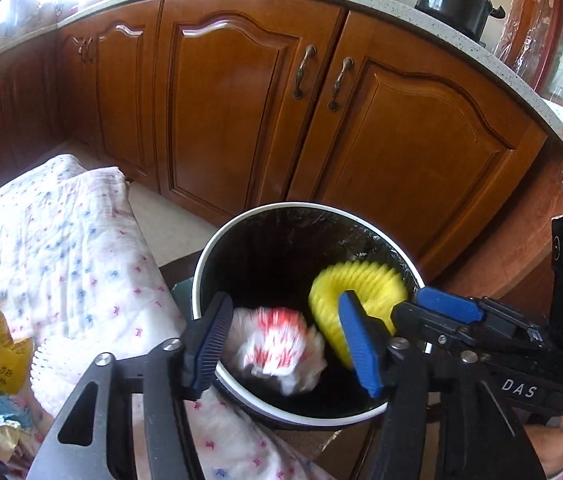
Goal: Collect trash
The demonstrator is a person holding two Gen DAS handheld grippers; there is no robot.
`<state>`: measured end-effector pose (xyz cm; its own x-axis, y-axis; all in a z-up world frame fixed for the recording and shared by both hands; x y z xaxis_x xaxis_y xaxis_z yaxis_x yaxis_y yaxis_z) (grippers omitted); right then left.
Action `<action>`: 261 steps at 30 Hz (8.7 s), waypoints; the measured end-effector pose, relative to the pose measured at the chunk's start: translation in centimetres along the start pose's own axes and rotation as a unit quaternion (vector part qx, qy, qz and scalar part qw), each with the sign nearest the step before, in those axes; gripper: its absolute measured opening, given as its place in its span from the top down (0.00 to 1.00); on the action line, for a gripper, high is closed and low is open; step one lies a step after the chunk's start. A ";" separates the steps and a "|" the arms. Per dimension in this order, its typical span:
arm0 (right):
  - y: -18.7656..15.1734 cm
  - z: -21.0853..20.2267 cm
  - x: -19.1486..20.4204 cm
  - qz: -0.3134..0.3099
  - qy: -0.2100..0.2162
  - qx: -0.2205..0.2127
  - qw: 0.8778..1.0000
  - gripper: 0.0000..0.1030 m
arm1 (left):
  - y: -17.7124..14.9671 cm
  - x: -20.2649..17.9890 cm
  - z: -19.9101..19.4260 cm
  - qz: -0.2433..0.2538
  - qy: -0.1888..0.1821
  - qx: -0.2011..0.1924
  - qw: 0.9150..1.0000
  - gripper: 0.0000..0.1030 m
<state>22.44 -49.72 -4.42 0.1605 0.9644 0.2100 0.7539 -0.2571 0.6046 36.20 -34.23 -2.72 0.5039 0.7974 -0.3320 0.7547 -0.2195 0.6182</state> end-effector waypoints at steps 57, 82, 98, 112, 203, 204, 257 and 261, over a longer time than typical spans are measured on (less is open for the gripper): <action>-1.7 4.8 16.6 -0.053 0.115 -0.024 0.992 0.12 | -7.8 13.0 -13.7 -0.040 0.140 -0.040 0.989 0.32; -1.8 1.6 15.0 -0.052 0.104 -0.048 0.992 0.86 | -8.4 10.8 -13.6 0.002 0.138 -0.062 0.988 0.89; -5.4 -0.4 13.5 -0.021 0.115 -0.046 0.992 0.86 | -13.9 9.9 -12.3 -0.002 0.184 -0.019 0.983 0.54; -6.1 -2.9 12.6 -0.022 0.111 -0.066 0.991 0.86 | -14.2 7.9 -14.6 -0.033 0.098 -0.055 0.993 0.94; -8.8 -0.5 15.5 -0.008 0.099 -0.039 0.994 0.16 | -18.8 12.1 -21.0 -0.158 0.104 -0.123 0.974 0.42; -8.8 -0.4 16.1 -0.013 0.102 -0.037 0.994 0.15 | -18.9 12.4 -21.3 -0.164 0.105 -0.125 0.973 0.42; -3.8 3.5 18.7 -0.019 0.163 -0.025 0.986 0.85 | -14.8 13.9 -18.2 -0.144 0.031 -0.090 0.985 0.93; -4.3 1.8 16.6 -0.009 0.145 -0.034 0.989 0.85 | -14.2 12.3 -17.5 -0.132 0.022 -0.085 0.987 0.94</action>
<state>23.04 -32.49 -4.89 -0.0489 0.9134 0.4040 0.7086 -0.2534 0.6585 24.32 -11.45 -3.11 0.2777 0.8391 -0.4678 0.7735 0.0935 0.6269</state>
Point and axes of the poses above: each gripper's, at about its wrist camera, not at the fingertips, and z roughly the way its jaws point, x to its left, y to its top, the point moved 2 cm from there along z, roughly the way its jaws point, and after that the axes turned 8 degrees about -z, right-handed, at the moved point
